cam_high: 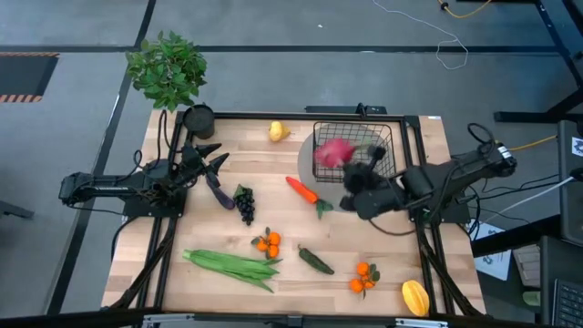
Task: Build produce basket
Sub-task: Put the dragon fruit into the wire basket, then put the carrot into the wire basket
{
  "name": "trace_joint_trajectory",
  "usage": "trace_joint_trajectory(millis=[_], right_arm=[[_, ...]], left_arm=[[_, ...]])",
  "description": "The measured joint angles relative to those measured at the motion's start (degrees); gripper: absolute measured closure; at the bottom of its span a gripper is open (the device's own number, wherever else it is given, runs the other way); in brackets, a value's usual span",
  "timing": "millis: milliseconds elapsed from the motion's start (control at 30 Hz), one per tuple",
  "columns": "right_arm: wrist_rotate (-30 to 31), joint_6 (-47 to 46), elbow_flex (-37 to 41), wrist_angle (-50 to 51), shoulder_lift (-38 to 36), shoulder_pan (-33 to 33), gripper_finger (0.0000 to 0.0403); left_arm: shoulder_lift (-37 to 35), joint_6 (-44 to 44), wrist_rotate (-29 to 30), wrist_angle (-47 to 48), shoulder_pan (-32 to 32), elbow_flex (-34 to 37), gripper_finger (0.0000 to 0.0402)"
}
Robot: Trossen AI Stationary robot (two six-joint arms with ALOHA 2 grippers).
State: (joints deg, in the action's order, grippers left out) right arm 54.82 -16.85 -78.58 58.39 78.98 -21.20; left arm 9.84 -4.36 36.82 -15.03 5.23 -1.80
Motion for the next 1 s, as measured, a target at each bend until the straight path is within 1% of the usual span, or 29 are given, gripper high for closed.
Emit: trace_joint_trajectory(millis=[133, 233, 333, 500, 567, 667, 900, 1000], right_arm=[[-0.4, -12.9, -0.9, 14.2, 0.0, 4.3, 0.0403], [-0.9, -19.4, 0.4, 20.4, 0.0, 8.2, 0.0403], [-2.0, -21.1, 1.8, 20.8, 0.0, 11.8, 0.0403], [-2.5, -18.9, 4.1, 16.4, 0.0, 15.5, 0.0402], [-2.4, -17.4, 5.0, 15.2, 0.0, 16.6, 0.0396], [-3.1, -16.0, 5.9, 14.3, 0.0, 18.4, 0.0373], [-3.4, -15.5, 6.7, 11.2, 0.0, 20.3, 0.0284], [-3.4, -13.7, 6.7, 8.3, 0.0, 20.3, 0.0254]], left_arm=[[0.0, 0.0, 0.0, 0.0, 0.0, 0.0, 0.0191], [0.0, 0.0, 0.0, 0.0, 0.0, 0.0, 0.0191], [0.0, 0.0, 0.0, 0.0, 0.0, 0.0, 0.0191], [0.0, 0.0, 0.0, 0.0, 0.0, 0.0, 0.0191], [0.0, 0.0, 0.0, 0.0, 0.0, 0.0, 0.0191], [0.0, 0.0, 0.0, 0.0, 0.0, 0.0, 0.0191], [0.0, 0.0, 0.0, 0.0, 0.0, 0.0, 0.0191], [0.0, 0.0, 0.0, 0.0, 0.0, 0.0, 0.0191]])
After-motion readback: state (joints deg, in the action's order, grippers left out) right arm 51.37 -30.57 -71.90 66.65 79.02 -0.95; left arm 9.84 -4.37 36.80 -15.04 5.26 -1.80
